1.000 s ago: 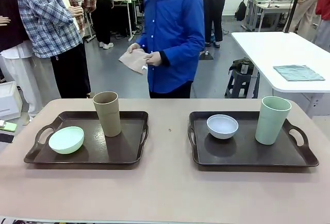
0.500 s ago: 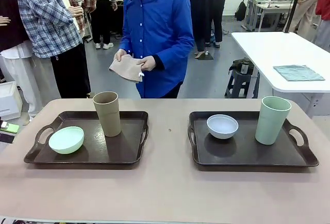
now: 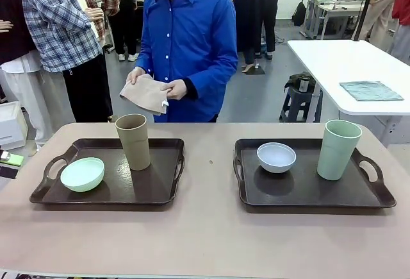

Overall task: Set up a tray with a mat and arrange the tableware.
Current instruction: Pick up the Picnic Bowl and Reusable plastic cup from the Handle tray in front of the human's position and hold them in the air.

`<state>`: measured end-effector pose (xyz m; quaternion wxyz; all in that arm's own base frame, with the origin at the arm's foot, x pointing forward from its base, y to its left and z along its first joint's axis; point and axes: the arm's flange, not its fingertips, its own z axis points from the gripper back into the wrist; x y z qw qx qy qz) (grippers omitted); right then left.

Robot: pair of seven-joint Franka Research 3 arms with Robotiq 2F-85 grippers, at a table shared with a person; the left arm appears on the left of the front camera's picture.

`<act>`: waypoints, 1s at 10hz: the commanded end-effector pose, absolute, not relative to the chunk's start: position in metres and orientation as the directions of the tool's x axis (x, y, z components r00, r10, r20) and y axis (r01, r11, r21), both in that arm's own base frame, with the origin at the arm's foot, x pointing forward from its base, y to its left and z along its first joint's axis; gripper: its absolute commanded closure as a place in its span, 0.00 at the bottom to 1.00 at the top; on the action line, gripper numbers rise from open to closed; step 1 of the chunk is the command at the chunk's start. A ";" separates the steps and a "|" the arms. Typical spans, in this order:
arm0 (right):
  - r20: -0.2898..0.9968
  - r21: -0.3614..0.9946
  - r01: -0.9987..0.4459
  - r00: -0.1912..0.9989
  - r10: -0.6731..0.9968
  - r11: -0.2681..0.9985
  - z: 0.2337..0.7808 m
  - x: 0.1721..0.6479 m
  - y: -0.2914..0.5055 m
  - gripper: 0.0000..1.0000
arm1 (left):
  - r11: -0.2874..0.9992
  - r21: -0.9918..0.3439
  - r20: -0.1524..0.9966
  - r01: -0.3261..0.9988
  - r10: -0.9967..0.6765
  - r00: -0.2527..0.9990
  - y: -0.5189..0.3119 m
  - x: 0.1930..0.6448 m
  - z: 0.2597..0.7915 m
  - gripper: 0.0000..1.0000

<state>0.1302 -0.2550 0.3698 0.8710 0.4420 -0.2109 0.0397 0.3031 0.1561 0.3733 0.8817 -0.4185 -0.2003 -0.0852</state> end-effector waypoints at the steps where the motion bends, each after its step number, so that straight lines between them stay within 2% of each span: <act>1: 0.425 0.755 -0.277 0.897 -0.121 0.594 0.372 0.125 -0.256 0.00 | 0.626 -0.713 0.425 0.316 0.027 0.905 0.158 0.301 0.374 0.00; 10: 0.402 0.751 -0.257 0.909 -0.112 0.608 0.371 0.129 -0.254 0.00 | 0.635 -0.704 0.425 0.318 0.017 0.905 0.156 0.303 0.373 0.00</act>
